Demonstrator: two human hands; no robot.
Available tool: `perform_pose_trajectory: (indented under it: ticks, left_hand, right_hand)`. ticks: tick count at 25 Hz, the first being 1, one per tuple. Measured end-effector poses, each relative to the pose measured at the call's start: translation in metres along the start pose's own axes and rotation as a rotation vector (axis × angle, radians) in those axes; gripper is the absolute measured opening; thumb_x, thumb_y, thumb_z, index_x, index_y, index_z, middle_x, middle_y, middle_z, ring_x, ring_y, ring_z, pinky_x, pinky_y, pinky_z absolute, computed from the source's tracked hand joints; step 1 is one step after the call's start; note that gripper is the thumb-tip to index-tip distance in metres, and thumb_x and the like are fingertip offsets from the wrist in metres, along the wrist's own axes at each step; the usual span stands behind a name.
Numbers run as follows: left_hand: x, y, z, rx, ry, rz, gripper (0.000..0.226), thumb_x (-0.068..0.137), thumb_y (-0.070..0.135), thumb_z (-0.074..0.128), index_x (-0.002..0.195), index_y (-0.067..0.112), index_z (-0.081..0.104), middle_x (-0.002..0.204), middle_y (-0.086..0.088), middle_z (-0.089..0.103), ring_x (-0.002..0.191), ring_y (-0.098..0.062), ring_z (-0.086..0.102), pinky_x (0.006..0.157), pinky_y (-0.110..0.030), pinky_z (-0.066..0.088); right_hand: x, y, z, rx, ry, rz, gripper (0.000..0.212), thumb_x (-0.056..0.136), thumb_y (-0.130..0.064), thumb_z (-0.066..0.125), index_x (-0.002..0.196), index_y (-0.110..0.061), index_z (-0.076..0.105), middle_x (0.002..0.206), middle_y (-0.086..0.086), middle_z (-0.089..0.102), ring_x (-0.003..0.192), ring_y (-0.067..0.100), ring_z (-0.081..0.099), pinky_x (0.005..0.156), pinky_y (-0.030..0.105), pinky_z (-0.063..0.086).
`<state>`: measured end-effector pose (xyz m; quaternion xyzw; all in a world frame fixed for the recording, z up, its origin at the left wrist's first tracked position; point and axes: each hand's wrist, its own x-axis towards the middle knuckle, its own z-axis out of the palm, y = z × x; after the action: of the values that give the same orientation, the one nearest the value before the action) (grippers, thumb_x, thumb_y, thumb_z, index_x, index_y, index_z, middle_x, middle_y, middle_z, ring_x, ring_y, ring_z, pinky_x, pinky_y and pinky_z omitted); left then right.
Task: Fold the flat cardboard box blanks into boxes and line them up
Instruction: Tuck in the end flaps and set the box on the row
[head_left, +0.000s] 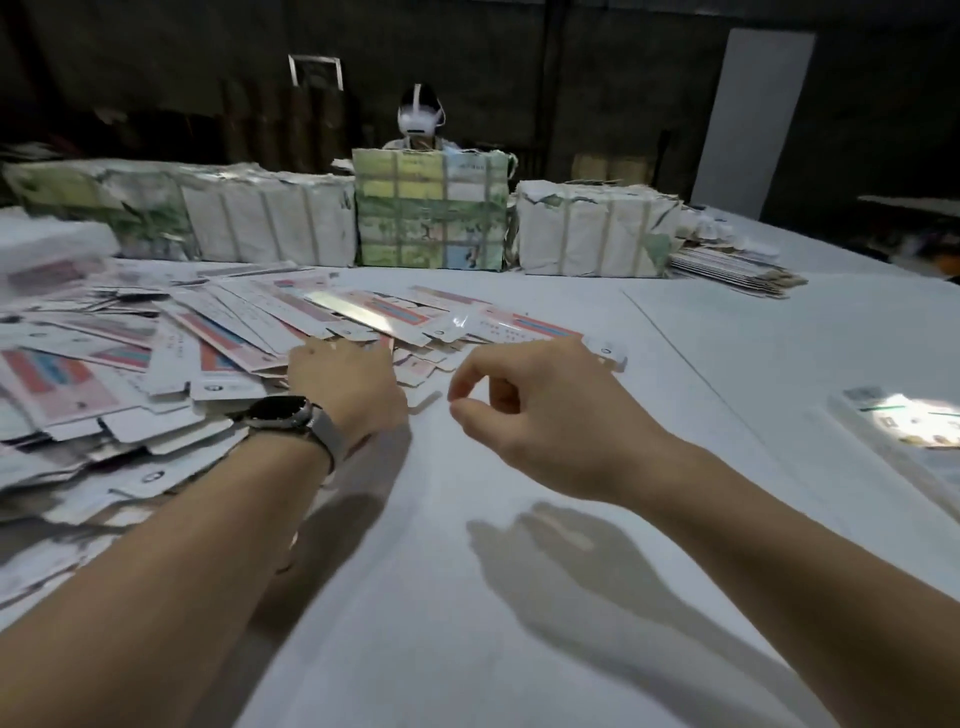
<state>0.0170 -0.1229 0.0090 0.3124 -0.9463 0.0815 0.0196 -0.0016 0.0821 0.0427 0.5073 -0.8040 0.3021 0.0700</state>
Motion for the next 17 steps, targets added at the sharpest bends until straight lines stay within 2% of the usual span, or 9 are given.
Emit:
perform_pose_trajectory:
  ticks: [2,4,5,7,8,11,14,16,17]
  left_hand:
    - [-0.005,0.009,-0.003,0.035,0.130,0.074,0.023,0.093,0.041,0.052,0.107,0.023,0.057,0.110,-0.004,0.066,0.113,-0.031,0.061,0.088,-0.039,0.033]
    - [-0.009,0.014,-0.006,0.032,0.221,0.114,0.019,0.093,0.043,0.057,0.090,0.026,0.052,0.088,-0.002,0.057,0.106,-0.030,0.063,0.091,-0.040,0.033]
    - [-0.011,0.016,-0.009,0.024,0.253,0.135,0.019,0.092,0.044,0.060,0.091,0.026,0.054,0.086,-0.004,0.056,0.103,-0.032,0.064,0.087,-0.039,0.035]
    - [-0.012,0.018,-0.012,-0.039,0.303,0.162,0.024,0.090,0.041,0.068,0.101,0.021,0.062,0.094,-0.008,0.063,0.099,-0.036,0.064,0.073,-0.035,0.035]
    - [-0.012,0.020,-0.013,-0.079,0.337,0.171,0.025,0.088,0.036,0.071,0.107,0.022,0.063,0.098,-0.008,0.065,0.098,-0.036,0.064,0.072,-0.035,0.036]
    - [-0.021,0.031,-0.020,-0.150,0.469,0.248,0.027,0.087,0.018,0.060,0.113,0.026,0.063,0.099,-0.004,0.070,0.097,-0.034,0.065,0.080,-0.038,0.037]
    - [-0.039,0.048,-0.036,-0.339,0.682,0.430,0.026,0.086,0.011,0.058,0.106,0.021,0.070,0.095,-0.003,0.073,0.091,-0.036,0.064,0.067,-0.035,0.036]
    - [-0.055,0.056,-0.053,-0.476,0.836,0.546,0.025,0.083,0.006,0.062,0.103,0.017,0.073,0.089,-0.003,0.074,0.084,-0.036,0.065,0.061,-0.035,0.044]
    - [-0.062,0.060,-0.062,-0.547,0.921,0.608,0.025,0.081,0.005,0.062,0.100,0.015,0.074,0.085,-0.003,0.074,0.079,-0.035,0.065,0.060,-0.037,0.049]
  right_hand:
    - [0.000,0.002,0.005,-0.001,-0.006,-0.005,0.008,0.088,-0.031,0.063,0.081,-0.035,0.063,0.054,-0.013,0.047,0.060,0.007,0.046,0.065,0.034,0.046]
    - [-0.001,0.010,0.005,-0.014,0.003,0.027,0.010,0.088,-0.030,0.063,0.080,-0.036,0.064,0.054,-0.013,0.049,0.061,0.008,0.048,0.067,0.035,0.047]
    - [-0.001,0.015,0.003,-0.014,0.019,0.053,0.012,0.087,-0.029,0.063,0.078,-0.036,0.063,0.053,-0.013,0.050,0.061,0.008,0.049,0.067,0.035,0.048]
    - [-0.001,0.025,-0.002,-0.014,0.048,0.091,0.016,0.086,-0.027,0.063,0.074,-0.037,0.061,0.054,-0.017,0.053,0.062,0.007,0.051,0.068,0.034,0.048]
    - [0.001,0.029,-0.004,-0.015,0.064,0.105,0.018,0.086,-0.026,0.063,0.072,-0.037,0.060,0.055,-0.021,0.054,0.061,0.006,0.051,0.067,0.034,0.047]
    - [0.004,0.042,-0.008,0.018,0.170,0.133,0.020,0.085,-0.025,0.066,0.070,-0.037,0.061,0.055,-0.021,0.054,0.060,0.005,0.051,0.063,0.030,0.041]
    - [0.008,0.057,-0.015,0.100,0.340,0.157,0.019,0.082,-0.019,0.069,0.088,-0.037,0.064,0.060,-0.014,0.055,0.061,0.007,0.051,0.061,0.024,0.038]
    - [0.006,0.061,-0.018,0.179,0.308,0.111,0.040,0.080,-0.012,0.072,0.110,-0.035,0.059,0.086,-0.013,0.057,0.076,0.007,0.054,0.068,0.019,0.038]
    - [0.005,0.062,-0.017,0.201,0.272,0.047,0.046,0.080,-0.010,0.073,0.115,-0.033,0.055,0.097,-0.012,0.056,0.087,0.007,0.055,0.073,0.018,0.038]
